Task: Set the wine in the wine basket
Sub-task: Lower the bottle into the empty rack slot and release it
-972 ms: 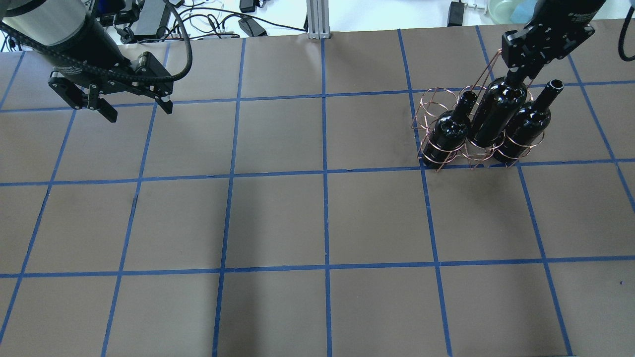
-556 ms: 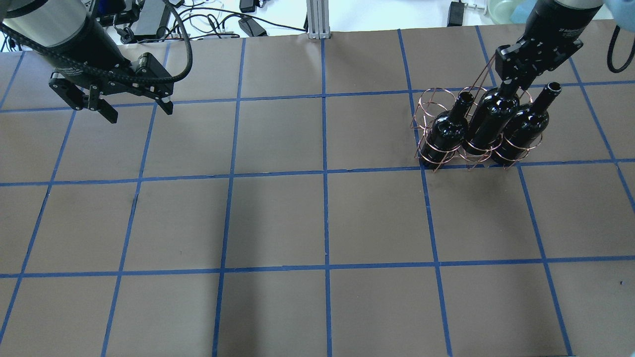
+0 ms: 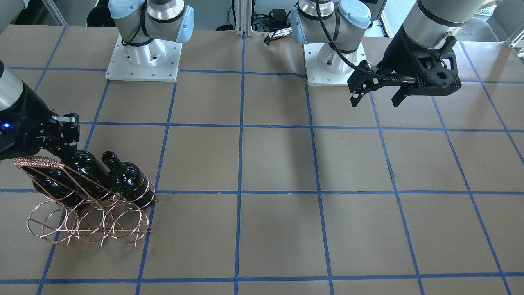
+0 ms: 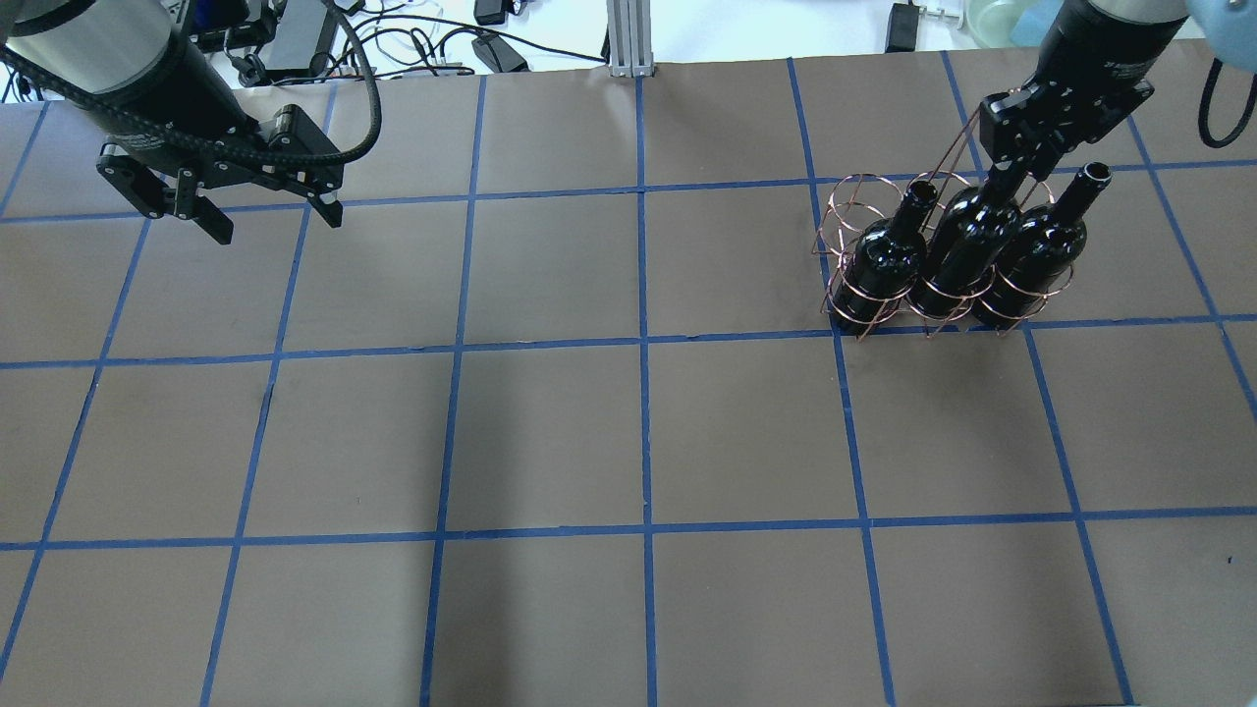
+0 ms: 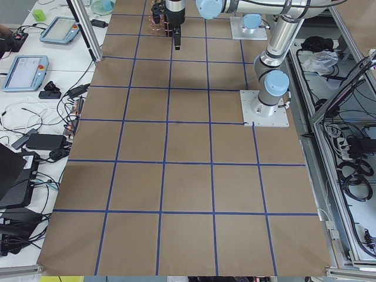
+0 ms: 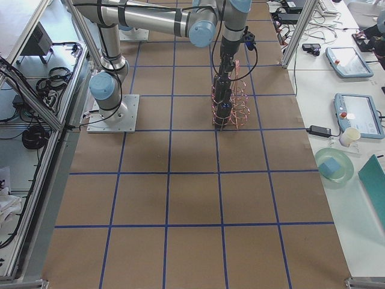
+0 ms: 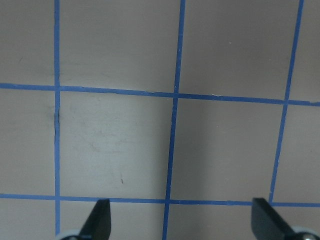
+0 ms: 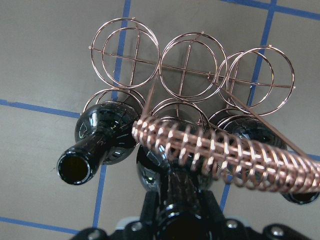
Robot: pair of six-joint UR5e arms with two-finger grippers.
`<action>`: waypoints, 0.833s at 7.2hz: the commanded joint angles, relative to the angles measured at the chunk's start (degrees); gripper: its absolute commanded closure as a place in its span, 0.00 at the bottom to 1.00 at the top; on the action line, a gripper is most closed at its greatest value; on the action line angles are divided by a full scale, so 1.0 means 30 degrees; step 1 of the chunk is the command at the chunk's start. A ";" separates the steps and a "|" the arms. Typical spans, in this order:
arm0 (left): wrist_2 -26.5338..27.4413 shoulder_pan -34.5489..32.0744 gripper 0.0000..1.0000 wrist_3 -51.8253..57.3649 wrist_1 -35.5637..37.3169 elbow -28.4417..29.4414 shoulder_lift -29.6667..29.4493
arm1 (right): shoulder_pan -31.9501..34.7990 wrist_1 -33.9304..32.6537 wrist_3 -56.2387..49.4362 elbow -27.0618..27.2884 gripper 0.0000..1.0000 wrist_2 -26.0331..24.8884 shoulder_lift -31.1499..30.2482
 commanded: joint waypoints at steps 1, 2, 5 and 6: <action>0.0050 0.0000 0.00 0.0000 0.0001 0.0029 0.0032 | -0.0001 0.0094 -0.0008 -0.0024 0.00 -0.0072 -0.0252; 0.0080 0.0000 0.00 0.0000 0.0030 0.0029 0.0062 | 0.0028 0.0065 0.0166 -0.0083 0.00 0.0044 -0.0950; 0.0109 -0.0349 0.00 -0.0116 0.0001 0.0029 0.0353 | 0.0726 0.0560 0.2584 -0.0113 0.00 0.0250 -0.3438; 0.0138 -0.1628 0.00 -0.0146 0.0088 0.0029 0.0326 | 0.1950 0.1027 0.4253 0.0090 0.00 0.0308 -0.3708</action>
